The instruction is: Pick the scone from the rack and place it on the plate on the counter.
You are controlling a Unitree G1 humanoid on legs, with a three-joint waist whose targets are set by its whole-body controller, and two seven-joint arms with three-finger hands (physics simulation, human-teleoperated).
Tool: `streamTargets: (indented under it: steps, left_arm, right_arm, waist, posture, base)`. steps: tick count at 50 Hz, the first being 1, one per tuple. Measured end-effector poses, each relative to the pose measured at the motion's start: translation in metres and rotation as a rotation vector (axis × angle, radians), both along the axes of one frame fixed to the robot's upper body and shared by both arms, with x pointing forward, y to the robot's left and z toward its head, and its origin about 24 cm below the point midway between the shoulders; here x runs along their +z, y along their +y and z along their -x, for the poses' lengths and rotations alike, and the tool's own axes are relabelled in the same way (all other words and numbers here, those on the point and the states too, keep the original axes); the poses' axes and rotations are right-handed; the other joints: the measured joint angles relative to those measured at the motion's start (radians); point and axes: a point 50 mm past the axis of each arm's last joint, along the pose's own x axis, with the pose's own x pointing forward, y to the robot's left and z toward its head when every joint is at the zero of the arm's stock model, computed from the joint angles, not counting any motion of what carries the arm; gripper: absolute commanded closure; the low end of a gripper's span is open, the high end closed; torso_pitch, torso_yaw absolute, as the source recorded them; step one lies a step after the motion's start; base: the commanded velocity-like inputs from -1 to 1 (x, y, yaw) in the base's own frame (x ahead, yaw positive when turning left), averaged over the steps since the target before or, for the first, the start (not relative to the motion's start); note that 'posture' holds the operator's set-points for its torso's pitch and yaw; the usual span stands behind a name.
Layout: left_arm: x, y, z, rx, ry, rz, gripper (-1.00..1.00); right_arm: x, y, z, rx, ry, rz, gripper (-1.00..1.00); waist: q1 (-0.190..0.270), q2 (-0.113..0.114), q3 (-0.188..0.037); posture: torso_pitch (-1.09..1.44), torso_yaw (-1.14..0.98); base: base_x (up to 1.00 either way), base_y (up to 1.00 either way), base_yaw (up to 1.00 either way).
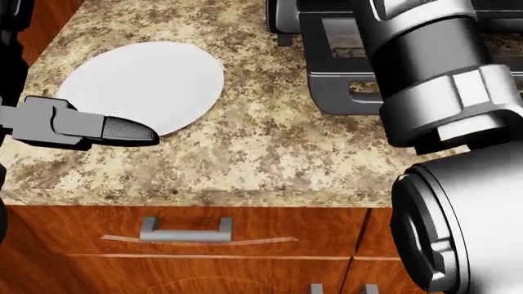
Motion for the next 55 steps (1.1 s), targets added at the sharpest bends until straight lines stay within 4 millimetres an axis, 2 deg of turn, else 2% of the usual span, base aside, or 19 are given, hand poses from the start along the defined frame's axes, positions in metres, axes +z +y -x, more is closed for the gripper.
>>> streamTargets:
  steps: [5,12,25,55]
  left_arm:
    - [0.002,0.001,0.003,0.006,-0.006,-0.002,-1.00]
    - [0.005,0.000,0.004,0.002,-0.005,0.005,-1.00]
    - [0.005,-0.003,0.005,-0.018,-0.004,0.004,-1.00]
    - [0.006,-0.002,0.010,-0.004,-0.014,-0.008,-1.00]
  right_arm:
    - [-0.017,0.012,-0.005,0.018,0.017,0.005,0.88]
    - [-0.029,0.029,-0.006,0.055,0.016,0.002,0.89]
    - [-0.038,0.038,-0.006,0.074,0.006,-0.008,0.91]
    - [-0.083,0.061,-0.003,0.115,0.009,-0.038,0.92]
  waist:
    - [-0.002,0.003,-0.001]
    - [-0.002,0.006,-0.001]
    - [0.017,0.005,-0.003]
    - [0.122,-0.005,-0.014]
  posture:
    - [0.00,0.00]
    - [0.00,0.00]
    - [0.00,0.07]
    - [0.00,0.18]
  base:
    - [0.00,0.00,0.00]
    - [0.00,0.00,0.00]
    - [0.00,0.00,0.00]
    - [0.00,0.00,0.00]
